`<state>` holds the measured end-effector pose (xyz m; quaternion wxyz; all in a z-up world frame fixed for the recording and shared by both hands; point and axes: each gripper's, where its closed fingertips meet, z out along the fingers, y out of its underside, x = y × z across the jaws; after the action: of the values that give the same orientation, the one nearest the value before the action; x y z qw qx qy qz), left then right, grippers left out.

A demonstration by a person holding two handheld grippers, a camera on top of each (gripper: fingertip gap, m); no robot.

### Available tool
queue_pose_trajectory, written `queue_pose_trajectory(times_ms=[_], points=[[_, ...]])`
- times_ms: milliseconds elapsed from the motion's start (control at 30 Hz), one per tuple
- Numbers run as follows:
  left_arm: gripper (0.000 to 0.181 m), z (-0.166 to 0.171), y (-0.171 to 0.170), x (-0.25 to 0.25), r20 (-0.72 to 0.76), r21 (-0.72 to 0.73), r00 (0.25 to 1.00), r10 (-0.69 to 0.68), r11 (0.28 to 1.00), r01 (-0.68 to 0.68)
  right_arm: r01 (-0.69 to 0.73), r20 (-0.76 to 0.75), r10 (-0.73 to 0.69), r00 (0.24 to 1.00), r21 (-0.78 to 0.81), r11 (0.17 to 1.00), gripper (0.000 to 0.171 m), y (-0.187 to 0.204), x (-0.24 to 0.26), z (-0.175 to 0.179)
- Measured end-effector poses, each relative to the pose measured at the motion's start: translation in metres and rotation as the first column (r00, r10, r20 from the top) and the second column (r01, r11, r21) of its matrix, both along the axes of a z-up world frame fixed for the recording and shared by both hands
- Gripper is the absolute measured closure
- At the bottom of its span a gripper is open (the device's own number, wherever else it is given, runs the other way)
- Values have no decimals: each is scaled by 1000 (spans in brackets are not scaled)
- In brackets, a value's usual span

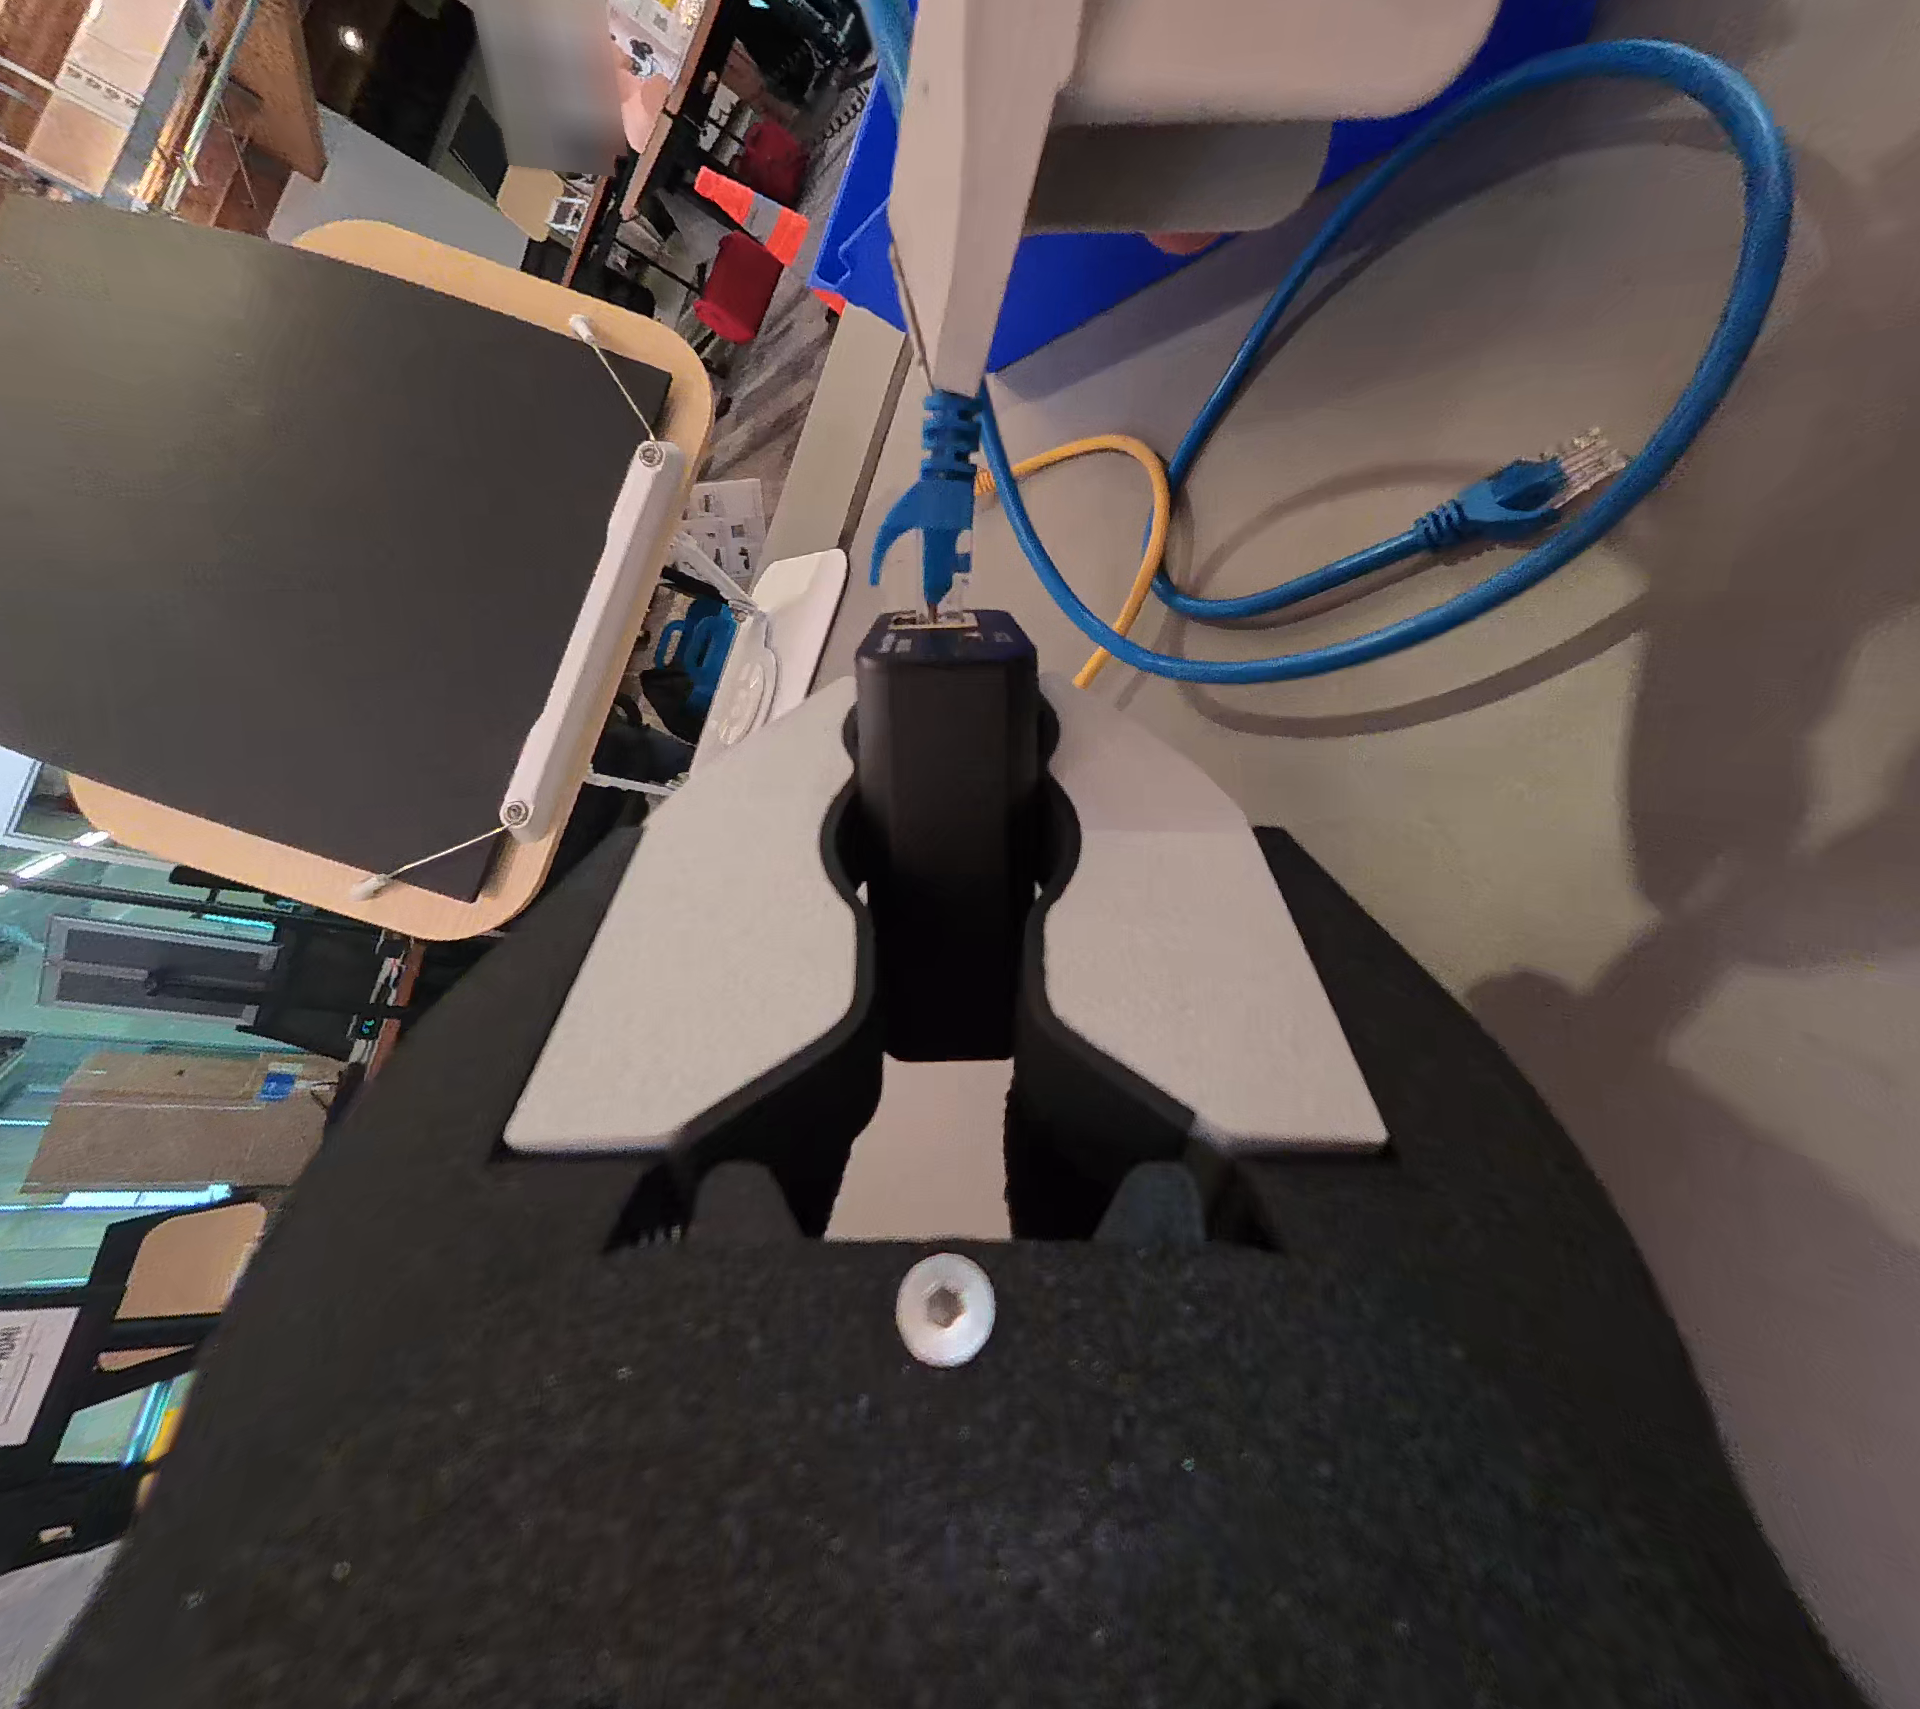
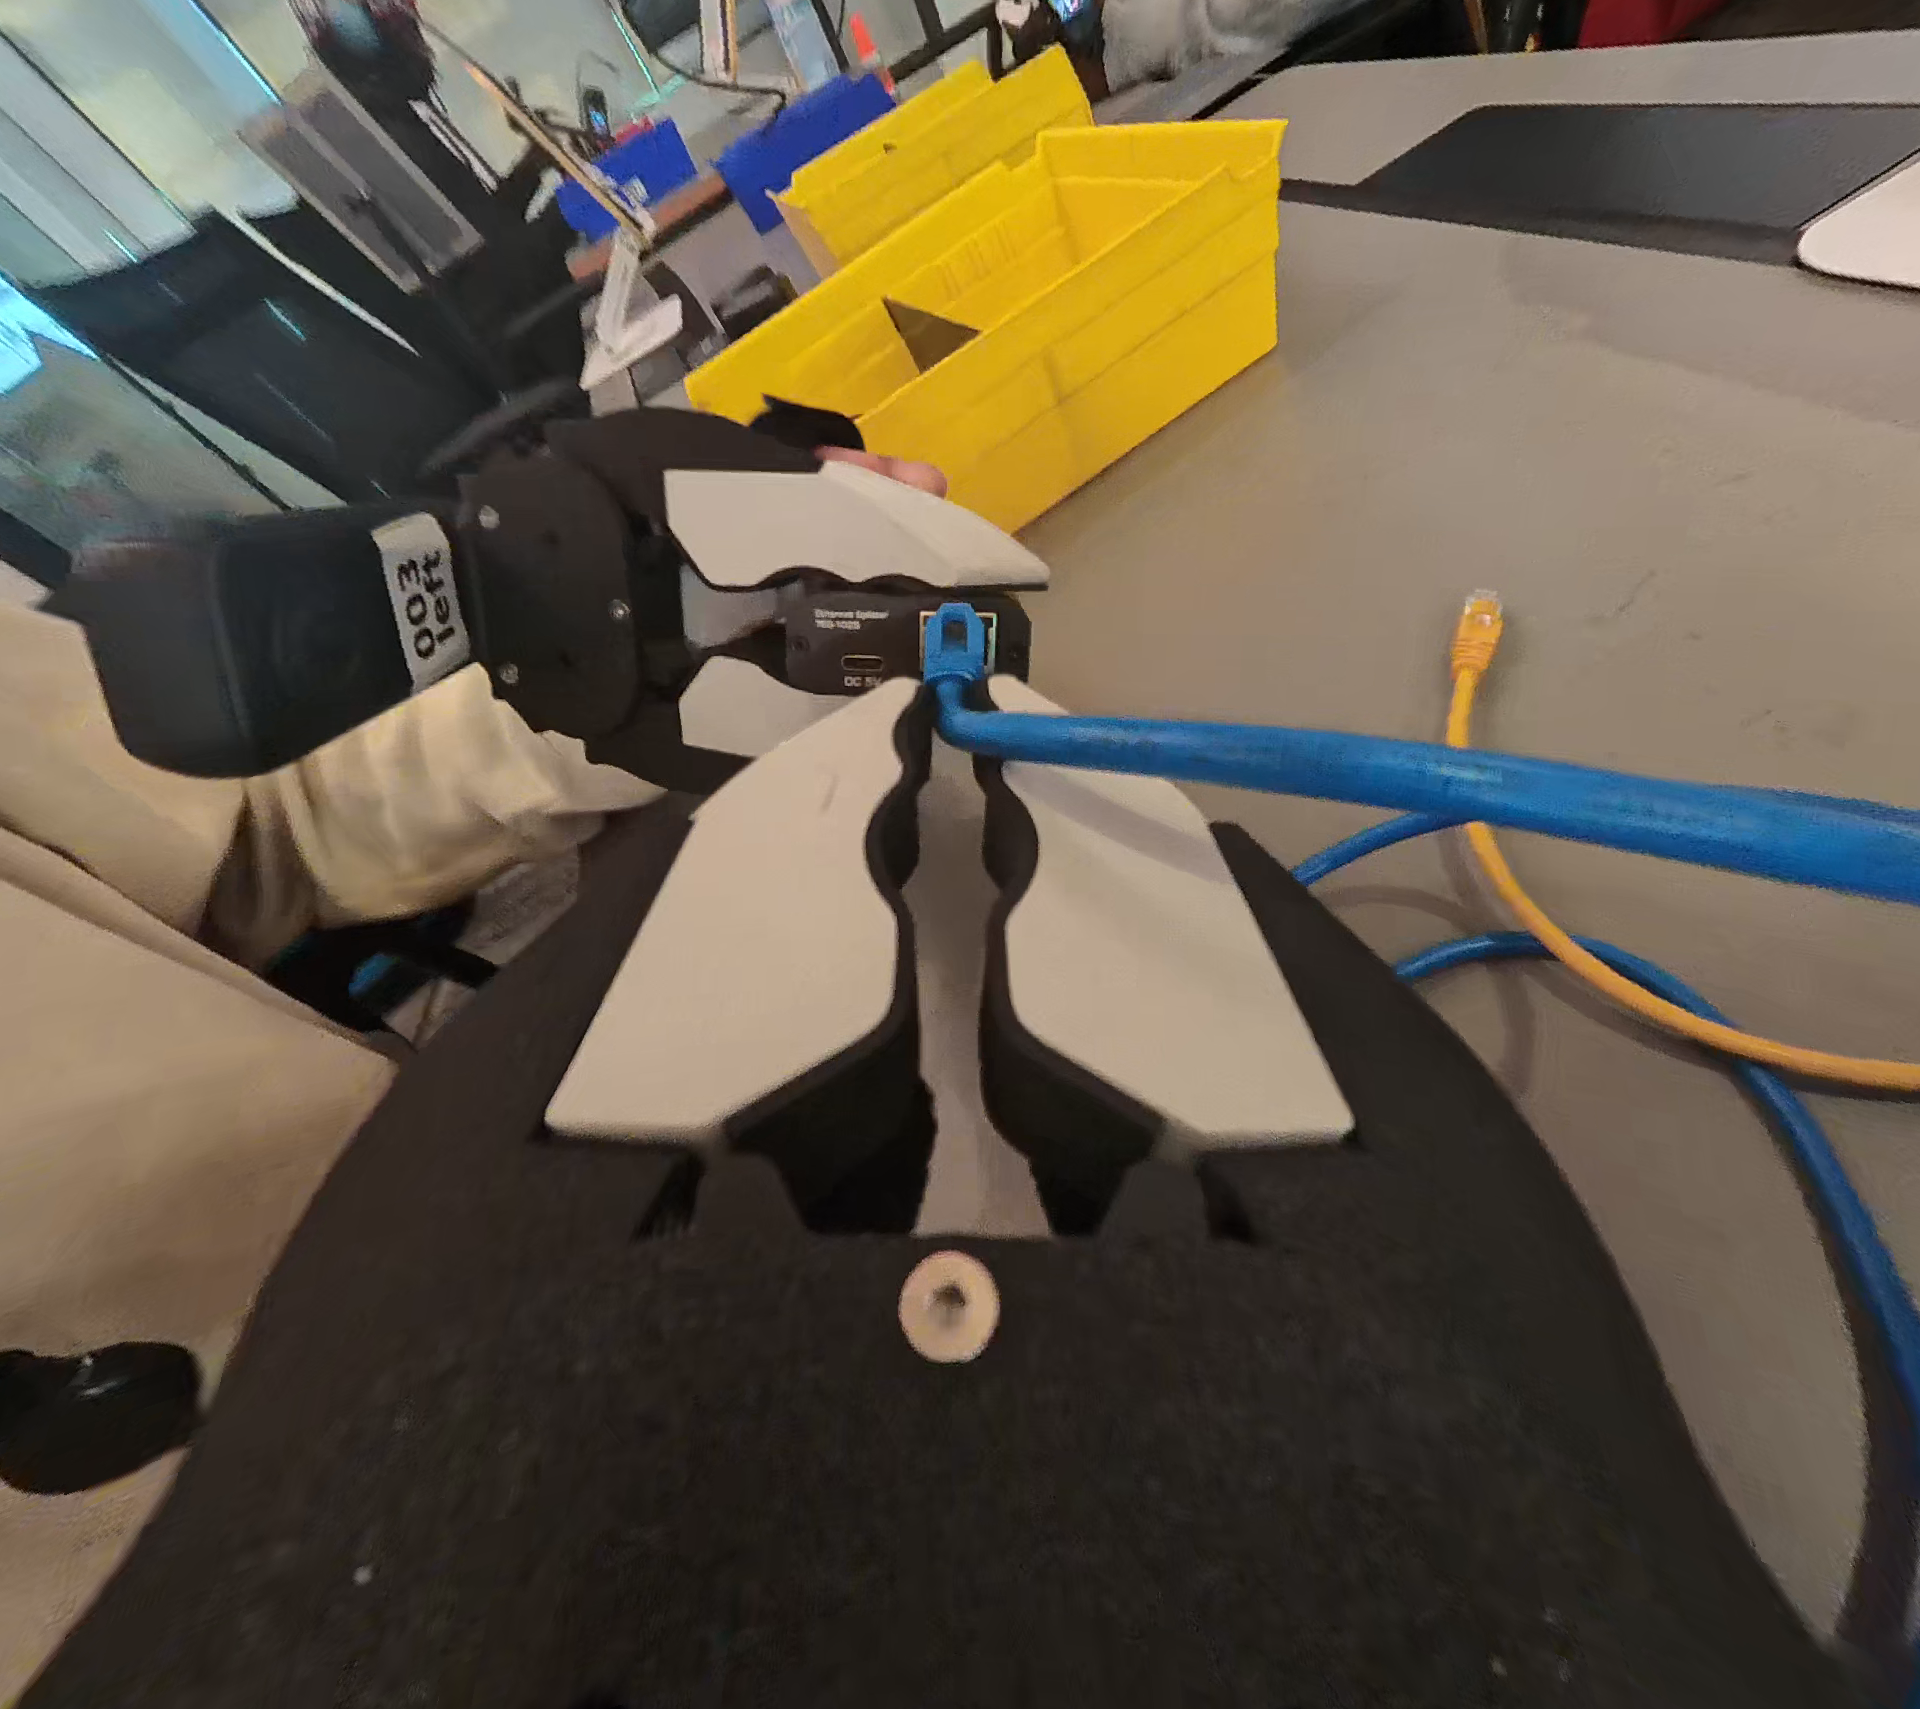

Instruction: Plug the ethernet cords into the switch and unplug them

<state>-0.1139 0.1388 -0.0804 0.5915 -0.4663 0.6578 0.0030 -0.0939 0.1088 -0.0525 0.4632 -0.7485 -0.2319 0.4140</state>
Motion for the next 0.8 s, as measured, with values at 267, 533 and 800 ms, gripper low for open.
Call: queue_pose_trajectory(times_ms=[267,533,800], points=[[156,-1,-7,2,-28,43,999,-26,999,27,-25,99,26,995,-7,1000,165,-3,2,-6],[156,-5,-19,9,-9,-16,995,-99,995,99,-215,17,216,976,-18,976,165,-12,6,-10],[156,-2,-16,13,0,3,995,-96,995,96,-156,-23,155,988,-41,987,165,0,7,-16]])
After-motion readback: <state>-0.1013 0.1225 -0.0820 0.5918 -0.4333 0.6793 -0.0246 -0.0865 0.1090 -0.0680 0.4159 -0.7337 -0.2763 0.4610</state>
